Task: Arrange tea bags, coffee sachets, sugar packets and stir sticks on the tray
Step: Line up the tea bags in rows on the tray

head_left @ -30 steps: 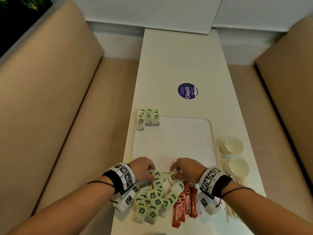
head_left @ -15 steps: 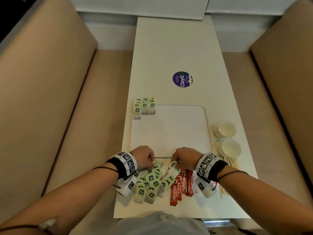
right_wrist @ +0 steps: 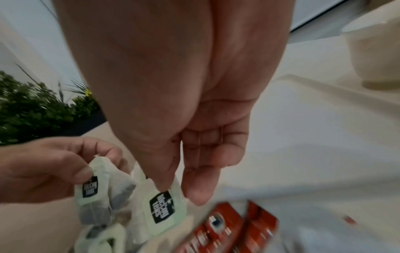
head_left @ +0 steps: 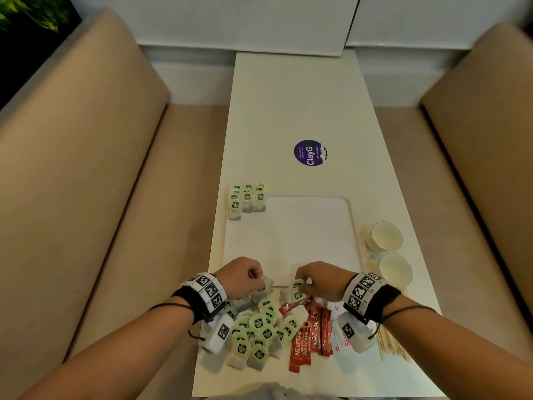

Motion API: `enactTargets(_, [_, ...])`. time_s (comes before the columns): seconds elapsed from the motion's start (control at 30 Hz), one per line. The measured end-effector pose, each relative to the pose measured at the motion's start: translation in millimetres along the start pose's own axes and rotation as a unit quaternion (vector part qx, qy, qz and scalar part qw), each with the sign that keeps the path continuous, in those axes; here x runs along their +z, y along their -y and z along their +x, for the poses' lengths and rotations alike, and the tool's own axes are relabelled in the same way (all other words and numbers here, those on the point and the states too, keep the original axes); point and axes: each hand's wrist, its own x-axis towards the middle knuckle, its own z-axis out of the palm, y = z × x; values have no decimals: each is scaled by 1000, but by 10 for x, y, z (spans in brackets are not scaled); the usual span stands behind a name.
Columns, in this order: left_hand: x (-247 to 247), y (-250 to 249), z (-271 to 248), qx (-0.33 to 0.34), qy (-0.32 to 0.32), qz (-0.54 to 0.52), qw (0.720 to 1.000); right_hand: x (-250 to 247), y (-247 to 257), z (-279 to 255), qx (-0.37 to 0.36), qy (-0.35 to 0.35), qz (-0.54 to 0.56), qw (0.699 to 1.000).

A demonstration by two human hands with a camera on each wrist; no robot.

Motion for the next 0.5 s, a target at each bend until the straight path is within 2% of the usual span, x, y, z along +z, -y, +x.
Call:
enactTargets(0.3, [-155, -170, 38, 21, -18, -208, 978, -410, 423, 48, -98, -54, 54, 992])
enactTargets(0.4, [-239, -326, -19, 23, -7, -312, 950, -530, 557, 79, -125, -84, 54, 987])
enactTargets(0.5, [-271, -399, -59, 31, 40, -411, 910, -626, 650, 120, -137, -115, 51, 983])
